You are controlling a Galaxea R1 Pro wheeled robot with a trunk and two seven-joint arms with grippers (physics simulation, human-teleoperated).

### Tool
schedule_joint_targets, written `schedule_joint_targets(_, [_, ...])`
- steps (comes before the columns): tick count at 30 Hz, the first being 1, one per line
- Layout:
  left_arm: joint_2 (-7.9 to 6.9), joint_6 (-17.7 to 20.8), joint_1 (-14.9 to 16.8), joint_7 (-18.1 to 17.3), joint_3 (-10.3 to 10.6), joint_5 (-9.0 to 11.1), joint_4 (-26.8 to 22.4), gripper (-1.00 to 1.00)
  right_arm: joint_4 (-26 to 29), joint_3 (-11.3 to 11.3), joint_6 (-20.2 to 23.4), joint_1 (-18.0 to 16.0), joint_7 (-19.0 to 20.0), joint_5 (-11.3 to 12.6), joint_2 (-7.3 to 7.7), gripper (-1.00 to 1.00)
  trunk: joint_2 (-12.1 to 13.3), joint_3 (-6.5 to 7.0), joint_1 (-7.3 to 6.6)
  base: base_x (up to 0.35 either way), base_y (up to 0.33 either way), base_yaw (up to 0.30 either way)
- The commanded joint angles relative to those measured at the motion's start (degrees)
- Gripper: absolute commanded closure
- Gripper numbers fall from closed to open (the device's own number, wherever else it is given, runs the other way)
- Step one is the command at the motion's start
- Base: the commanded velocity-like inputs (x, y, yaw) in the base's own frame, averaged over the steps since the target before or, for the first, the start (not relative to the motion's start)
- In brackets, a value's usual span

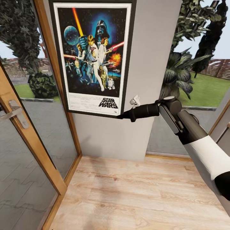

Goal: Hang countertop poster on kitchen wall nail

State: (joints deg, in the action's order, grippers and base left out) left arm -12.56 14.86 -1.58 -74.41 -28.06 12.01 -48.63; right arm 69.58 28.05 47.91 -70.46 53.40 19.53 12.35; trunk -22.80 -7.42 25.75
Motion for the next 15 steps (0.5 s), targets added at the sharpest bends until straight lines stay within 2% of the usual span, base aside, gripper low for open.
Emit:
schedule_joint_targets(1, [-0.01,0.6,0.0,-0.12,0.02,0.21,-0.07,-1.0,0.0,0.09,0.27,-0.07,-0.05,0.3,0.04,1.0,-0.12,-0.11,0.04,0.025,0.0,0.0])
schedule_joint_targets(15, [0.01,0.6,0.0,-0.12,0.02,0.2,1.09,-1.0,-0.05,0.08,0.19,0.0,-0.11,0.33,0.04,1.0,-0.12,-0.11,0.04,0.037,0.0,0.0])
